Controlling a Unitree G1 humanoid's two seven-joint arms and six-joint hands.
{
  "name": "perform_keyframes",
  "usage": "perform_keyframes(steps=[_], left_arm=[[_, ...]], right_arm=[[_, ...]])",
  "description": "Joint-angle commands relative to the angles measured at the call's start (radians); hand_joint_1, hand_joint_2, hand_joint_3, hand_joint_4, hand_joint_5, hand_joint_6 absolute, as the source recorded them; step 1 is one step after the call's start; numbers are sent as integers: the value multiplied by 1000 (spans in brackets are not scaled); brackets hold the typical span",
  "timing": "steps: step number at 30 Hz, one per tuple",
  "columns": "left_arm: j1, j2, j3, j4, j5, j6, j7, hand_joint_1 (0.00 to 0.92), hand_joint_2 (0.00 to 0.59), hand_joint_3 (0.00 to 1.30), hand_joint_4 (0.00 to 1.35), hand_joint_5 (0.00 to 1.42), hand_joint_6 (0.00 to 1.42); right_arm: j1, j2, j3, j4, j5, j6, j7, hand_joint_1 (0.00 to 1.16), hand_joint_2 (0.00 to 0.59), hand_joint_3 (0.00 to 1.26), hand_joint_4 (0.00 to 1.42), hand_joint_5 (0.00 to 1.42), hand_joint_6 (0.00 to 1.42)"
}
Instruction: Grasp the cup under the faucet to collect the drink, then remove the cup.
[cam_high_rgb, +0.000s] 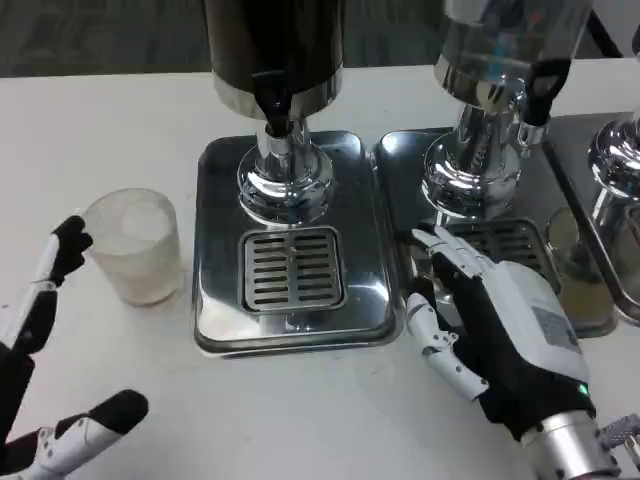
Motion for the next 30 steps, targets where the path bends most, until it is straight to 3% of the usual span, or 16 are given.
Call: perform_keyframes(steps=[1,6,17,30], left_arm=[[-22,-13,7,24,-62,26,-17,0,30,0,0,109,149],[-68,-3,-12,37,-128,129,-82,0,0,0,0,115,189],[-299,46,-78,196,-57,284,-147,0,0,0,0,79,178],[-457,106,-136,333,12,394,-143,0,0,0,0,9,140]], right_arm=[[-7,-1,-3,10,12,-12,2,79,554,204,115,108,110],[-10,1,-2,13,20,-10,5,94,550,216,119,119,122],[-13,3,-8,8,33,-9,5,112,549,229,138,136,129],[-3,18,-11,7,45,-20,-4,120,549,249,151,161,143]])
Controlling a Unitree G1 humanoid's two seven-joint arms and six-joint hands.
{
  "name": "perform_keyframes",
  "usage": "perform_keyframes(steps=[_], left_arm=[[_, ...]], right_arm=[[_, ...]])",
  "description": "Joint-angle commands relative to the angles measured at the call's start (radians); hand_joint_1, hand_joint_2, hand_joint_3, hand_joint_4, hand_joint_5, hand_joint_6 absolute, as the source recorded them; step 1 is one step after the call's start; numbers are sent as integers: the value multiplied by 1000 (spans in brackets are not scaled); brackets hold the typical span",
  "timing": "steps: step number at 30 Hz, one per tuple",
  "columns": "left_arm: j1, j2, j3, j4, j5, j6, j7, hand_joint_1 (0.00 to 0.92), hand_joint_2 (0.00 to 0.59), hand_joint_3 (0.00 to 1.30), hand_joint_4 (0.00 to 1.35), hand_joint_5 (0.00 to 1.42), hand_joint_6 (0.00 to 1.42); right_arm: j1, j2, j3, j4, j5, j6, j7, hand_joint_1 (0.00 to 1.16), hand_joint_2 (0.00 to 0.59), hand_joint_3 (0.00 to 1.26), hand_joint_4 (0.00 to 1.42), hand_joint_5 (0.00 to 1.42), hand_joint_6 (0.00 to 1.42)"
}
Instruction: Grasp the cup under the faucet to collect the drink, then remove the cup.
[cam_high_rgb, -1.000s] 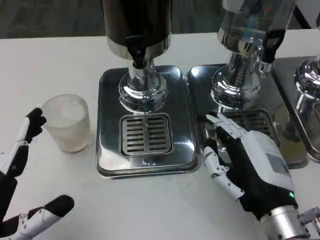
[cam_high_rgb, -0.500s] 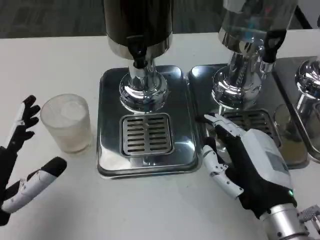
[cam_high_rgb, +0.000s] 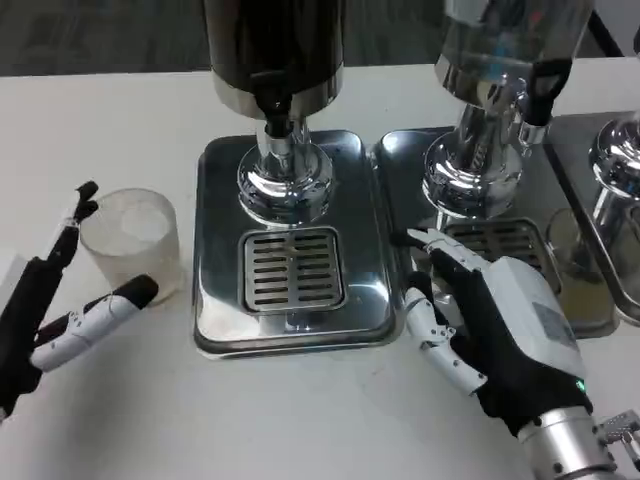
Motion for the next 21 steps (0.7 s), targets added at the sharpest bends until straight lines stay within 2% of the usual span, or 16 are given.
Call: perform_keyframes(steps=[1,8,21], left_arm=[[-41,20,-20,44,10,36,-7,0,0,0,0,8,140],[-113,31,-48,118,15,78,-2,0,0,0,0,2,94],[-206,28,-77,231,-13,44,-16,0,0,0,0,2,122]], right_arm=[[7,-1,-7,1,10,-18,-7,123,556,255,158,167,143],[10,-2,-13,1,14,-22,-8,115,566,259,161,183,157],[13,-2,-17,1,20,-22,-7,108,566,279,174,203,173]])
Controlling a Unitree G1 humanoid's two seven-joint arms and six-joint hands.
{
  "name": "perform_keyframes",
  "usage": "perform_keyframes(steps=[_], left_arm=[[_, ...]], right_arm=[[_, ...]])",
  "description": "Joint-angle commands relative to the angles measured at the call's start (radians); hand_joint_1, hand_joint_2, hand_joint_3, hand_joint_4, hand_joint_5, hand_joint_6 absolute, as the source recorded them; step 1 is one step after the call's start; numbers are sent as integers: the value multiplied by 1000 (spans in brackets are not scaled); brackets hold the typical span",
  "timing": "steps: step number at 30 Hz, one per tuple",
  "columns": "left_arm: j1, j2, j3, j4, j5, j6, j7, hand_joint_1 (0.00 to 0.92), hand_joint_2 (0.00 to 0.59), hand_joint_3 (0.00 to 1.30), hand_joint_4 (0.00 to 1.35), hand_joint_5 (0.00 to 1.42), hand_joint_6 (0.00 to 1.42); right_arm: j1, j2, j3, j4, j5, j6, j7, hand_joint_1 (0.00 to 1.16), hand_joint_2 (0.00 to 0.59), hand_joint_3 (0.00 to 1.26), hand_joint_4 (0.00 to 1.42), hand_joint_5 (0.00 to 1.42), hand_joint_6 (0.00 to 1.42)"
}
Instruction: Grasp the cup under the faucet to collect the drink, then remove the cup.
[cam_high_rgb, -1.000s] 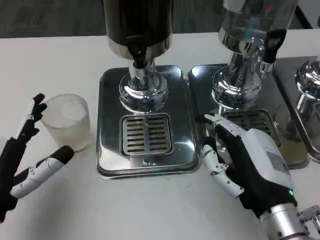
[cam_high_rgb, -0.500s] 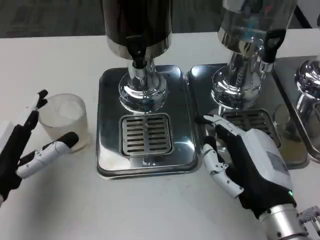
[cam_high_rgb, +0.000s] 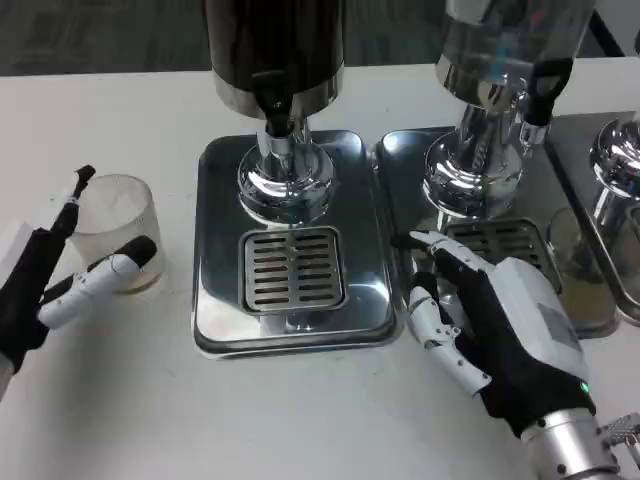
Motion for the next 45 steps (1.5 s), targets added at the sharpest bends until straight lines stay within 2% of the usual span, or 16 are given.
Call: perform_keyframes(steps=[1,10,17,24,30,39,45], left_arm=[[-9,4,-17,28,-8,-32,5,0,0,0,0,10,136],[16,13,1,18,-2,-147,93,0,0,0,0,35,146],[52,33,49,3,-35,-212,106,0,0,0,0,67,160],[79,48,82,-10,-66,-241,91,0,0,0,0,77,165],[74,73,94,20,-76,-228,75,0,0,0,0,83,168],[-21,122,53,215,-36,-204,75,0,0,0,0,73,170],[-70,138,13,277,15,-217,121,0,0,0,0,99,195]], right_arm=[[7,-3,-7,1,3,-13,-7,108,566,280,174,204,174],[9,-4,-11,4,9,-16,-3,106,566,288,174,206,178],[-39,20,11,21,-6,4,1,93,571,295,174,206,193],[-42,25,13,29,-5,6,-1,86,571,301,180,206,195],[-39,34,16,36,-3,5,-7,82,571,303,183,206,196],[-34,48,14,41,-3,5,-13,77,574,312,184,206,221],[-26,53,16,42,-3,3,-19,72,571,321,197,217,237]])
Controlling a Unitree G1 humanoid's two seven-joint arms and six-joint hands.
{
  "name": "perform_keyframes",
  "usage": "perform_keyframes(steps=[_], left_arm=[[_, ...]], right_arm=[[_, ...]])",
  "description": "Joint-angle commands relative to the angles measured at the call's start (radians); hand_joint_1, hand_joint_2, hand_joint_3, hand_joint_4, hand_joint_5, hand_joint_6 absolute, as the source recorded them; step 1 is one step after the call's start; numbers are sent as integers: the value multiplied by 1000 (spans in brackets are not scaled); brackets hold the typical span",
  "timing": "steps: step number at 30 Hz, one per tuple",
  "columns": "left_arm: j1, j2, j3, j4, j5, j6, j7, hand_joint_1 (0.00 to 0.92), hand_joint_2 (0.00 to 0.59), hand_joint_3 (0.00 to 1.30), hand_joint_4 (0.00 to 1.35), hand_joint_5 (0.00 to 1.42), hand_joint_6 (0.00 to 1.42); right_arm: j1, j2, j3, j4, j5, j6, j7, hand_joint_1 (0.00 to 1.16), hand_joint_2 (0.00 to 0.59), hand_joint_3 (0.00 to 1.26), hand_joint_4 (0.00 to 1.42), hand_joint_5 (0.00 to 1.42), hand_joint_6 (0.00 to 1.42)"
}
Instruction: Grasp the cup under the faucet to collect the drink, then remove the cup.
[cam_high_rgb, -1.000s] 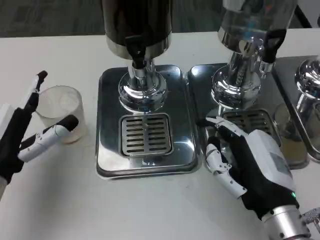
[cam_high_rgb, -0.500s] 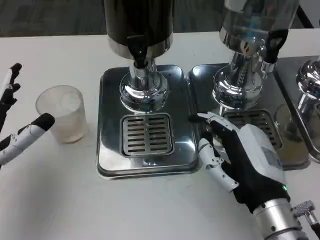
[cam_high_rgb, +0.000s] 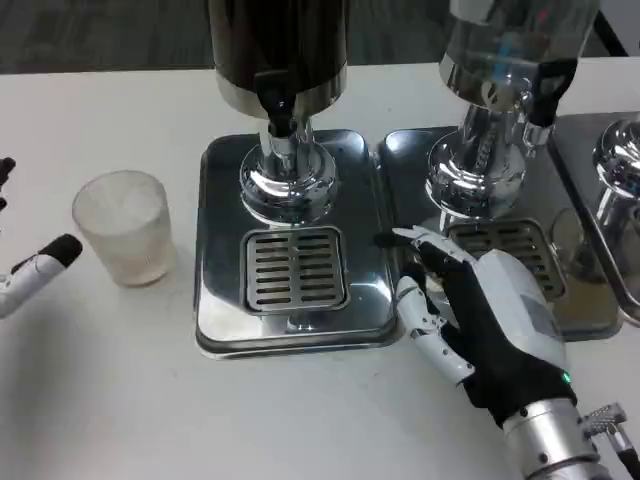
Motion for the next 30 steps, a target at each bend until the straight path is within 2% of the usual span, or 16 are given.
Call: perform_keyframes(steps=[1,20,30], left_arm=[[-44,26,-33,36,45,-15,46,0,0,0,0,107,206],[-210,36,-141,279,116,-4,86,0,0,0,0,126,216],[-271,38,-222,358,155,-2,116,0,0,0,0,139,234]], right_arm=[[11,8,1,8,0,1,-17,72,571,323,197,218,240],[40,20,0,-9,-9,9,-39,67,571,336,200,232,310],[46,15,-5,-19,-9,7,-34,66,571,347,207,232,327]])
